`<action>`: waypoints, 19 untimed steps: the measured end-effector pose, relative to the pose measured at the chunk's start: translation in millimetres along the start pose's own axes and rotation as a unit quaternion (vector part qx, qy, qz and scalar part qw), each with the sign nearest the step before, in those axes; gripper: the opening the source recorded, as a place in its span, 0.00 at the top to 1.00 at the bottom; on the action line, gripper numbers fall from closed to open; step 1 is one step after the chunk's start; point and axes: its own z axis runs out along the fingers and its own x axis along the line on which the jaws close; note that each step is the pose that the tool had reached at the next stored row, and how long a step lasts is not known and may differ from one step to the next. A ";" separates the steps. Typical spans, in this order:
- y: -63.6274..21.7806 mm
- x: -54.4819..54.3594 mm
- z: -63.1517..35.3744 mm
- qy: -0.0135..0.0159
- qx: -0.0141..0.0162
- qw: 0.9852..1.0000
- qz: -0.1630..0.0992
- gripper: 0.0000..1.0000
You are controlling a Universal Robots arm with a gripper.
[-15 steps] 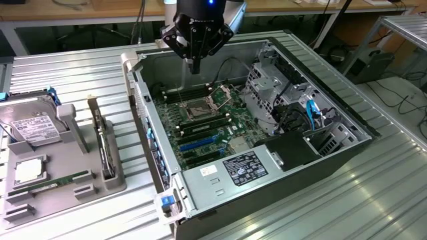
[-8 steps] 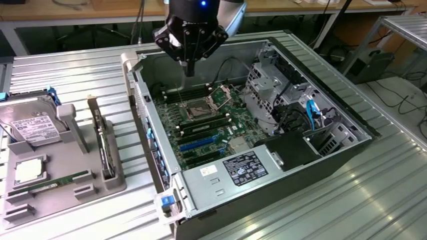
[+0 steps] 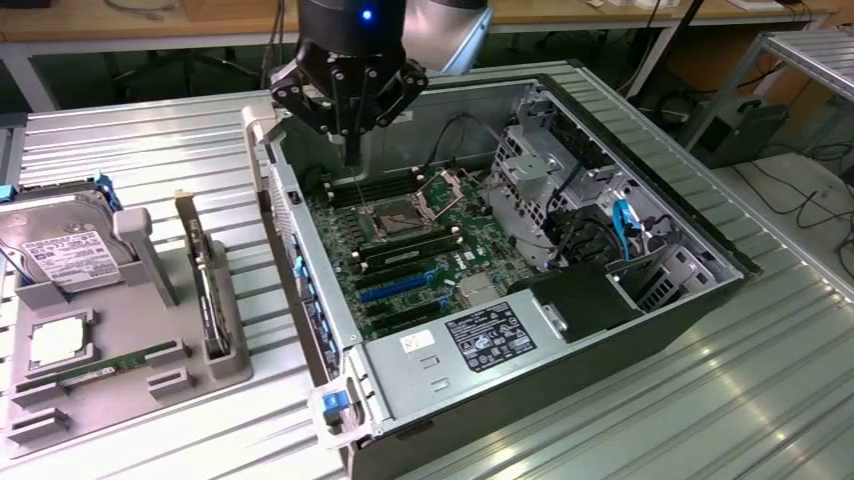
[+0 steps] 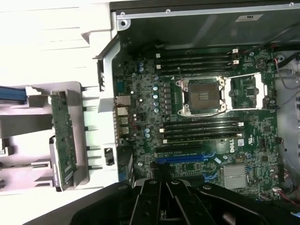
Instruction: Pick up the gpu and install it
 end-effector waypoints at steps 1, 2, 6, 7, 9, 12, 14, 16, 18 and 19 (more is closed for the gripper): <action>-1.0 3.9 -0.1 0.000 0.000 1.000 0.000 0.89; -2.2 8.5 -0.2 0.000 0.000 1.000 0.000 0.89; -7.4 31.6 -0.8 0.000 0.000 1.000 0.000 0.89; -9.1 40.0 -0.8 0.000 0.000 1.000 0.000 0.89; -12.9 55.6 0.7 0.000 0.000 1.000 0.000 0.89; -17.3 68.6 3.4 0.000 0.000 1.000 0.000 0.89; -19.8 76.6 5.2 0.000 0.000 1.000 0.000 0.89; -22.4 85.2 7.2 0.000 0.000 1.000 0.000 0.89; -24.2 93.8 9.1 0.000 0.000 1.000 0.000 0.89; -24.9 98.2 10.2 0.000 0.000 1.000 0.000 0.89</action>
